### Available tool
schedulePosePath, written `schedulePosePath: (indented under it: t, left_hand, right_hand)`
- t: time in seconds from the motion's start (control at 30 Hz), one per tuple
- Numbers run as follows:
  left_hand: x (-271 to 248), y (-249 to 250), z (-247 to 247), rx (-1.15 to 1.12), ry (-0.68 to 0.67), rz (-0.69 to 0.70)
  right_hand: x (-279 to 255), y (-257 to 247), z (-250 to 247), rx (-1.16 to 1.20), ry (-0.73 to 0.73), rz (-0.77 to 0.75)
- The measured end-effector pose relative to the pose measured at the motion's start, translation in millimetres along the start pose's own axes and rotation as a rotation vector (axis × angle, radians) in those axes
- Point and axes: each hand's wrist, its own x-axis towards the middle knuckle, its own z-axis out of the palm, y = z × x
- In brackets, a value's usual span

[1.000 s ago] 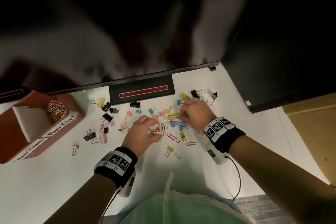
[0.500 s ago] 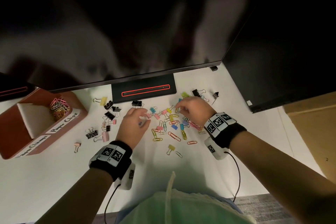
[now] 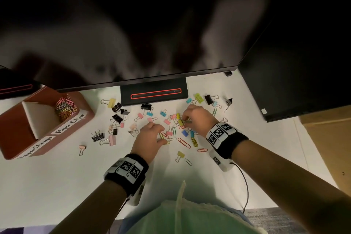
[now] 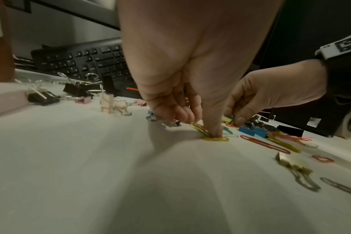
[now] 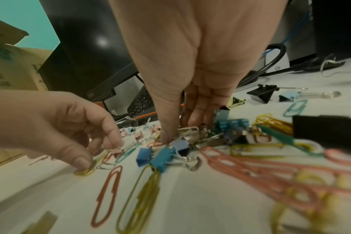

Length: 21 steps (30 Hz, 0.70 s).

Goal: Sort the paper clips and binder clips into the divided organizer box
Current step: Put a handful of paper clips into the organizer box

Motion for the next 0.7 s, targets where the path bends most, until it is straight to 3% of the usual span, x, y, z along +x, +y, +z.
schedulePosePath:
  t: [0.2, 0.47, 0.7]
  left_hand:
    - [6.9, -1.9, -4.5, 0.066, -0.012, 0.049]
    - [1.5, -2.3, -6.9, 0.195, 0.004, 0.220]
    - [0.2, -1.8, 5.3, 0.159, 0.038, 0.176]
  right_hand:
    - [-0.6, -0.3, -2.0, -0.010, -0.044, -0.008]
    - [-12.6, 7.2, 2.3, 0.054, 0.024, -0.032]
    - [-6.6, 1.2, 3.4, -0.033, 0.018, -0.041]
